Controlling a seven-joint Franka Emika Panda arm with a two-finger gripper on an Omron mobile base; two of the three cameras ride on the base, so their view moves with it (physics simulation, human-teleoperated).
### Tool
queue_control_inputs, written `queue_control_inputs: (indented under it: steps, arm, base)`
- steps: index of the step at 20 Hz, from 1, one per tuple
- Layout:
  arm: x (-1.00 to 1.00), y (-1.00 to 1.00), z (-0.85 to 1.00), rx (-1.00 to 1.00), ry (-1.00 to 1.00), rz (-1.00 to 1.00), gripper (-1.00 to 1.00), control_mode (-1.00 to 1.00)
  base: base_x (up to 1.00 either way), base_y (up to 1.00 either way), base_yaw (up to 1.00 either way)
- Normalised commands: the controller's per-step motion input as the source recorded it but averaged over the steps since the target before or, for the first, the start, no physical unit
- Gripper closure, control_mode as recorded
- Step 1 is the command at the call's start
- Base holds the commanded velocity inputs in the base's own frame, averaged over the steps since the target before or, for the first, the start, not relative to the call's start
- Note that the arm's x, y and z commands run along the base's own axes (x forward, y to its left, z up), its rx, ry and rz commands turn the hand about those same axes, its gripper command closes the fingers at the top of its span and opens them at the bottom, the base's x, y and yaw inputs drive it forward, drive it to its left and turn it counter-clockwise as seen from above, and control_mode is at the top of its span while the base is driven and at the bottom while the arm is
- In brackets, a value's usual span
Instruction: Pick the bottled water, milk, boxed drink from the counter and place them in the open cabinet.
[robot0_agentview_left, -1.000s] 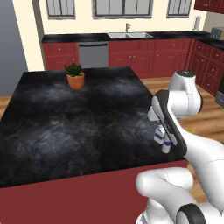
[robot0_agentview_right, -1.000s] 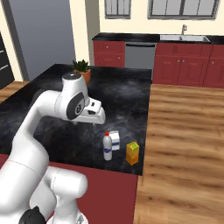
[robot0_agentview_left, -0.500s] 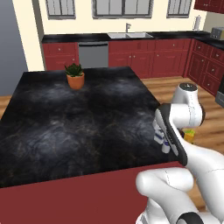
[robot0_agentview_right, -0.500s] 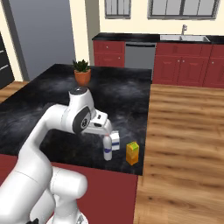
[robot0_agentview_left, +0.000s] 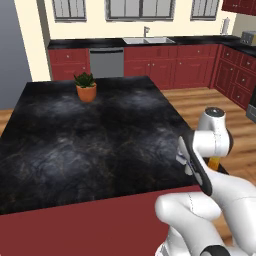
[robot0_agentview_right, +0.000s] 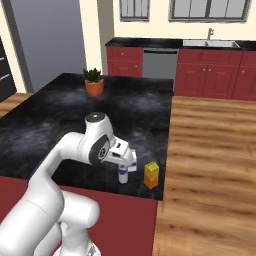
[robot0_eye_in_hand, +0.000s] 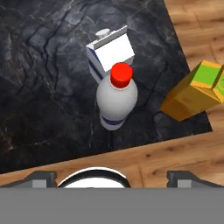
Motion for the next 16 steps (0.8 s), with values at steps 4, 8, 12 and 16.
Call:
queue_control_inputs:
  steps: [4,8,12,16]
  arm:
    - [0.18,-0.09,-0.33,0.00,0.00,-0.12,-1.00,-1.00]
    - [0.08,-0.01,-0.28,0.00,-0.01,-0.11,-1.00,-1.00]
    - [0.07,0.00,-0.18,0.00,0.00,-0.10,-1.00,-1.00]
    - [0.13,-0.01,-0.18,0.00,0.00,-0.09,-1.00,-1.00]
  base:
    - [0.00,0.00,0.00]
    - [0.00,0.00,0.00]
    - [0.00,0.00,0.00]
    - [0.00,0.00,0.00]
